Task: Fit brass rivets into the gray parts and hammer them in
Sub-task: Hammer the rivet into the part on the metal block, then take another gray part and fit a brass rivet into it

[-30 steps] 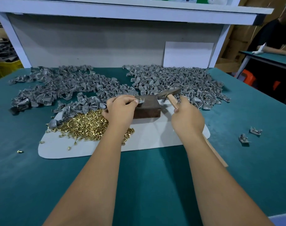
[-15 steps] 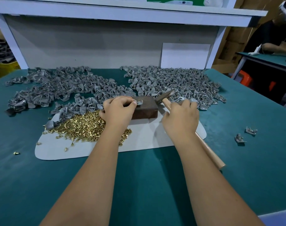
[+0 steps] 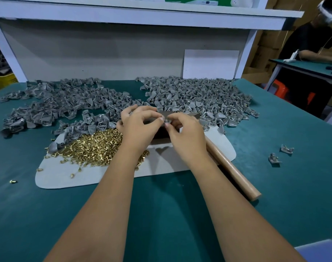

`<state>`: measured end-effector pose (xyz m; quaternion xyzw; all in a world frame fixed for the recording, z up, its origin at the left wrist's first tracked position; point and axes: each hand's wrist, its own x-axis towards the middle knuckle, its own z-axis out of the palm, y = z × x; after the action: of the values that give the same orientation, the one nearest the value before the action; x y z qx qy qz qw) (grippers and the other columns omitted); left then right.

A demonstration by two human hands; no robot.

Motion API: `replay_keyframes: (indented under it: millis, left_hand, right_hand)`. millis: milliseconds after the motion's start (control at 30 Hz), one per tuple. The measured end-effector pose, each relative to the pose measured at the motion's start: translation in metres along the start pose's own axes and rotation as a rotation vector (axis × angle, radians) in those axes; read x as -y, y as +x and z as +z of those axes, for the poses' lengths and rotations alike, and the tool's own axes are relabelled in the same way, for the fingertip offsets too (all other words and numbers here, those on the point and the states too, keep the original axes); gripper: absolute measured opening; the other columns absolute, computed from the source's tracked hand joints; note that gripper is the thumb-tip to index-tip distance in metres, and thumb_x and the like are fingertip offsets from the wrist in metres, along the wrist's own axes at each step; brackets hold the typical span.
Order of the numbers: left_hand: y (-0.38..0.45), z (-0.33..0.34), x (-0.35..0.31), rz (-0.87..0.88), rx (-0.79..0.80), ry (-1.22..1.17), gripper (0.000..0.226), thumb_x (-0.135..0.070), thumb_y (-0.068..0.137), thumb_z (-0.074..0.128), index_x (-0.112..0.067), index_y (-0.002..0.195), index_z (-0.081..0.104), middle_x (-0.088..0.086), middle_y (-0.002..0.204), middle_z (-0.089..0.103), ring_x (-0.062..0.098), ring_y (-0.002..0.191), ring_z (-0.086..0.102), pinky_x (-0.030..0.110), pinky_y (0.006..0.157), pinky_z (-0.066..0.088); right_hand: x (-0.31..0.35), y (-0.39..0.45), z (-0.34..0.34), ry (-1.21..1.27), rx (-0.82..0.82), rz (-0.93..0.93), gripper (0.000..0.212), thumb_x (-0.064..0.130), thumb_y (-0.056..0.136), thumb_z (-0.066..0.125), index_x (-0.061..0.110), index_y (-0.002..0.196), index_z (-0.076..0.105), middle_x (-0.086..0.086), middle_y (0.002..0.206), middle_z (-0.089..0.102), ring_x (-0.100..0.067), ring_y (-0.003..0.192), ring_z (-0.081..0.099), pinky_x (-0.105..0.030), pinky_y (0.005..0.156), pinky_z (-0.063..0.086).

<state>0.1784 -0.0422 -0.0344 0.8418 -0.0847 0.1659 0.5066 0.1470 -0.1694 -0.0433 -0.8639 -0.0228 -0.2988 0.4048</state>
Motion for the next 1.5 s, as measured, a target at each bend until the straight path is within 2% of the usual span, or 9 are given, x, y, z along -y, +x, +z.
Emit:
replay_keyframes:
  millis: [233, 300, 400, 500, 633, 800, 967, 1200, 1500]
  left_hand:
    - [0.002, 0.005, 0.005, 0.009, -0.015, 0.085, 0.022, -0.039, 0.089, 0.067, -0.047, 0.069, 0.063, -0.029, 0.102, 0.061, 0.005, 0.123, 0.026, 0.035, 0.104, 0.011]
    - [0.002, 0.006, 0.007, 0.008, -0.003, 0.092, 0.022, -0.039, 0.09, 0.065, -0.046, 0.07, 0.064, -0.028, 0.104, 0.062, 0.005, 0.123, 0.026, 0.03, 0.099, 0.009]
    - [0.004, 0.007, 0.011, 0.031, 0.012, 0.151, 0.019, -0.039, 0.091, 0.064, -0.044, 0.073, 0.066, -0.025, 0.109, 0.066, 0.008, 0.125, 0.027, 0.03, 0.097, 0.009]
    - [0.005, 0.008, 0.015, 0.047, 0.013, 0.165, 0.022, -0.037, 0.091, 0.063, -0.047, 0.071, 0.064, -0.024, 0.111, 0.066, 0.009, 0.124, 0.027, 0.031, 0.099, 0.011]
    - [0.006, 0.008, 0.012, 0.046, -0.01, 0.126, 0.03, -0.027, 0.09, 0.061, -0.048, 0.069, 0.062, -0.026, 0.1, 0.064, 0.015, 0.123, 0.038, 0.043, 0.109, 0.025]
    - [0.013, -0.014, 0.016, -0.097, -0.125, 0.166, 0.033, -0.011, 0.088, 0.053, -0.031, 0.106, 0.073, -0.003, 0.108, 0.07, 0.024, 0.111, 0.057, 0.046, 0.1, 0.047]
    - [0.016, -0.045, 0.035, -0.254, -0.266, 0.588, 0.049, -0.015, 0.087, 0.055, -0.026, 0.135, 0.056, 0.006, 0.143, 0.053, 0.033, 0.139, 0.032, 0.051, 0.113, 0.02]
    - [0.016, -0.047, 0.044, -0.335, -0.158, 0.654, 0.038, -0.012, 0.088, 0.055, -0.028, 0.121, 0.068, 0.008, 0.136, 0.054, 0.036, 0.132, 0.033, 0.048, 0.104, 0.027]
    - [0.02, -0.044, 0.049, -0.331, -0.237, 0.596, 0.036, -0.009, 0.087, 0.055, -0.032, 0.108, 0.073, 0.005, 0.117, 0.068, 0.033, 0.125, 0.037, 0.042, 0.097, 0.03]
  right_hand:
    - [-0.008, 0.019, -0.007, 0.055, -0.078, 0.261, 0.009, 0.02, 0.084, 0.067, 0.026, 0.09, 0.065, 0.016, 0.076, 0.06, -0.011, 0.082, 0.062, -0.029, 0.071, 0.05]
    - [-0.015, 0.033, -0.012, 0.104, -0.175, 0.375, 0.025, 0.015, 0.086, 0.064, 0.02, 0.111, 0.065, 0.011, 0.086, 0.064, -0.017, 0.089, 0.065, -0.029, 0.073, 0.05]
    - [-0.024, 0.041, -0.012, 0.157, -0.191, 0.456, 0.06, 0.016, 0.091, 0.059, 0.015, 0.146, 0.035, -0.004, 0.123, 0.059, -0.026, 0.116, 0.055, -0.043, 0.095, 0.049]
    - [-0.026, 0.03, -0.006, -0.15, -0.21, 0.307, 0.058, 0.021, 0.092, 0.054, 0.017, 0.146, 0.034, -0.004, 0.138, 0.049, -0.024, 0.131, 0.034, -0.04, 0.106, 0.034]
    - [-0.004, 0.015, 0.0, -0.262, -0.237, -0.049, 0.047, 0.014, 0.086, 0.056, 0.017, 0.132, 0.05, 0.0, 0.122, 0.056, -0.019, 0.114, 0.041, -0.035, 0.097, 0.037]
    - [0.03, -0.006, 0.016, -0.21, -0.115, -0.382, 0.031, 0.003, 0.083, 0.055, 0.007, 0.112, 0.063, -0.006, 0.103, 0.063, -0.023, 0.094, 0.057, -0.033, 0.081, 0.047]
    - [0.041, -0.021, 0.032, -0.26, 0.263, -0.457, 0.02, 0.011, 0.09, 0.05, 0.008, 0.101, 0.066, -0.007, 0.098, 0.062, -0.031, 0.079, 0.06, -0.042, 0.063, 0.05]
    - [0.036, -0.022, 0.043, -0.362, 0.526, -0.496, 0.023, 0.034, 0.086, 0.054, 0.014, 0.093, 0.063, 0.003, 0.095, 0.05, -0.016, 0.096, 0.043, -0.029, 0.063, 0.034]
    - [0.042, -0.017, 0.043, -0.162, 0.579, -0.249, 0.017, 0.013, 0.085, 0.057, 0.017, 0.093, 0.07, -0.001, 0.094, 0.058, -0.021, 0.093, 0.054, -0.037, 0.076, 0.046]
